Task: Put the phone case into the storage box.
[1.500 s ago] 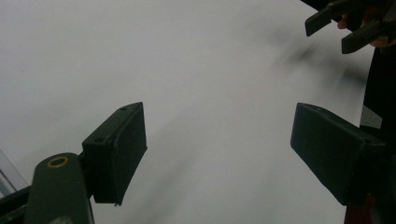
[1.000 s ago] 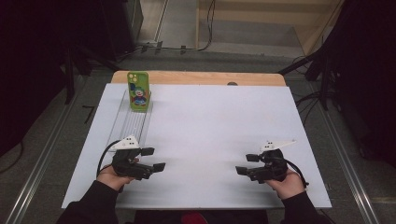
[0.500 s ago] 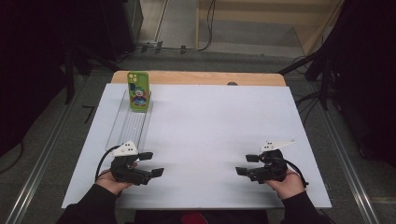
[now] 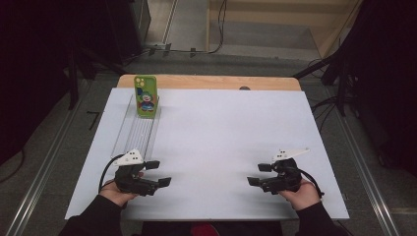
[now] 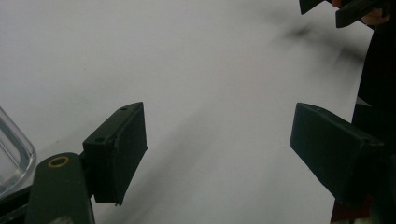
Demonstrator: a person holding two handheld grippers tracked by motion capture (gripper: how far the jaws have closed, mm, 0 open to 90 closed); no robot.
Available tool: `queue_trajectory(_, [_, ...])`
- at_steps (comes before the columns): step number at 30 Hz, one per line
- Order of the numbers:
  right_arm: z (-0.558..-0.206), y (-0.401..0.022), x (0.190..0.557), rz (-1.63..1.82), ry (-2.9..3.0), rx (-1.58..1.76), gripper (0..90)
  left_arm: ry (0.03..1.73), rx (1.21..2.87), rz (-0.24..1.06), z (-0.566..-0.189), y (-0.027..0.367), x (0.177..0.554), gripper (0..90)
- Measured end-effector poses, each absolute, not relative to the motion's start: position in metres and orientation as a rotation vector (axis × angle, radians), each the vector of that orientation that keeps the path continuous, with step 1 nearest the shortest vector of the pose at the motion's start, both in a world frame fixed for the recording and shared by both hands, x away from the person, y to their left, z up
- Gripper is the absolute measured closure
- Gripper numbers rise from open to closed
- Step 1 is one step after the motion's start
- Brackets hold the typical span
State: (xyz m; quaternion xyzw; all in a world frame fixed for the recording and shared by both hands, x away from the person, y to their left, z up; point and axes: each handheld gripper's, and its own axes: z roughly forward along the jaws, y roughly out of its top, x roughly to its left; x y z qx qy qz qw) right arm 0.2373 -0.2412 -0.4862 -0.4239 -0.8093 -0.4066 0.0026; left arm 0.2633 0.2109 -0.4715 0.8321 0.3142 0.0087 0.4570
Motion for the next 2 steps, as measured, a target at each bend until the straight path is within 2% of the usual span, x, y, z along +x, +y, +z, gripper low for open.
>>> queue_trajectory(2, [-0.4867, -0.2413, 0.2373, -1.275, -2.541, -1.33, 23.6, 0.777, 2.049, 0.017, -0.4717, 0.2112, 0.2636, 19.4])
